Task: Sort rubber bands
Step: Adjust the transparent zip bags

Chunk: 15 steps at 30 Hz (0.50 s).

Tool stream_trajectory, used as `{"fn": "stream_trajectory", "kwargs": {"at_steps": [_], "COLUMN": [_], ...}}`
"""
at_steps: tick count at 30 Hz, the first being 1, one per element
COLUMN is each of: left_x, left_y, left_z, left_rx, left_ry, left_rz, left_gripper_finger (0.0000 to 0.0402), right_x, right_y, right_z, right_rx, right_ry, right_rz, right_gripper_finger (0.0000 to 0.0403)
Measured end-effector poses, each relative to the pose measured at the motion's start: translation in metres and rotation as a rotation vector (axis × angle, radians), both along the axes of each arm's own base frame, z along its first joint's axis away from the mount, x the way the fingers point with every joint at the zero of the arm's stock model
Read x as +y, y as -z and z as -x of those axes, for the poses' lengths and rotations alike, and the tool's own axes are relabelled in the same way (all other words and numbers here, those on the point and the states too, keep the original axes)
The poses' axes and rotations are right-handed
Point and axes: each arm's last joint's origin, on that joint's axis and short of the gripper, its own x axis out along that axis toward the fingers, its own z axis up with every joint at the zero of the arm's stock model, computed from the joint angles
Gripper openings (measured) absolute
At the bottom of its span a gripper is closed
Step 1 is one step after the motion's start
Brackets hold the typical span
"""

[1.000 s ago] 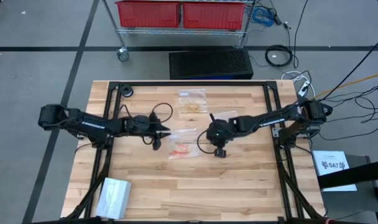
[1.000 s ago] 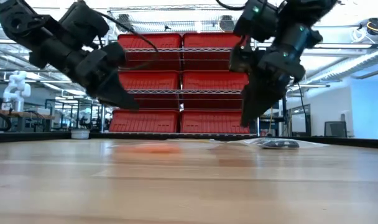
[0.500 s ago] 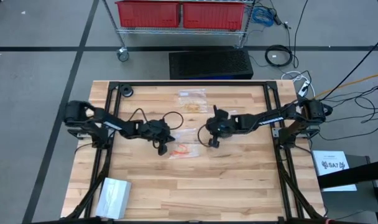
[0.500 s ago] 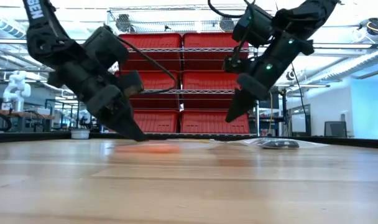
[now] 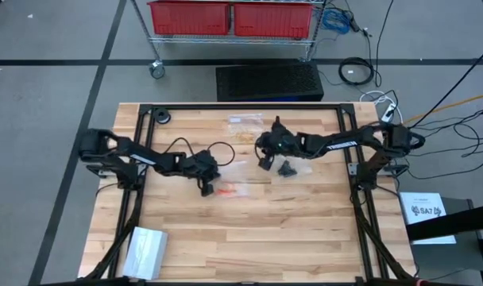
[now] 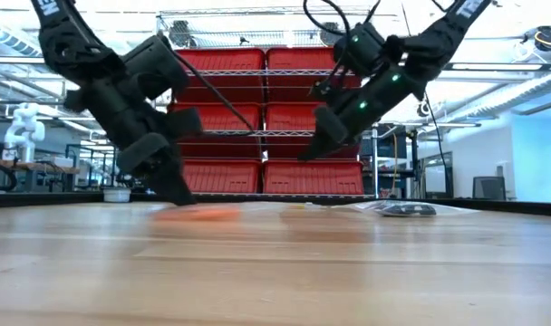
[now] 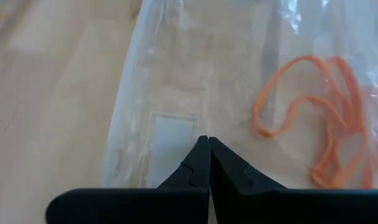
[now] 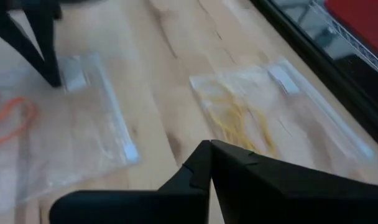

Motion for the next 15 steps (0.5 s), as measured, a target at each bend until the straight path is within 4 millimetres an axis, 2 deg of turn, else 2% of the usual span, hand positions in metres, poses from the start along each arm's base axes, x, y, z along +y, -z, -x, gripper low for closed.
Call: {"fn": "stream_trajectory", "kwargs": {"at_steps": [3, 10, 12, 15], "left_x": [-0.001, 0.0, 0.0, -0.002], "left_y": [-0.011, -0.034, -0.041, -0.055], "left_z": [0.009, 0.044, 0.05, 0.051], "left_rx": [0.036, 0.19, 0.193, 0.089], "left_ry": [-0.016, -0.102, -0.111, -0.117], "left_rz": [-0.019, -0.125, -0.129, -0.099], "left_gripper_finger": [0.0003, 0.0002, 0.0002, 0.0002], "right_x": [-0.008, -0.029, -0.035, -0.041], "right_y": [0.007, 0.041, 0.049, 0.058], "right_z": [-0.008, -0.02, -0.025, -0.036], "right_rx": [-0.066, -0.096, -0.084, -0.064], "right_ry": [-0.012, 0.068, 0.089, 0.097], "right_rz": [-0.005, -0.023, -0.037, -0.041], "right_gripper_finger": [0.0, 0.0, 0.0, 0.0]}}
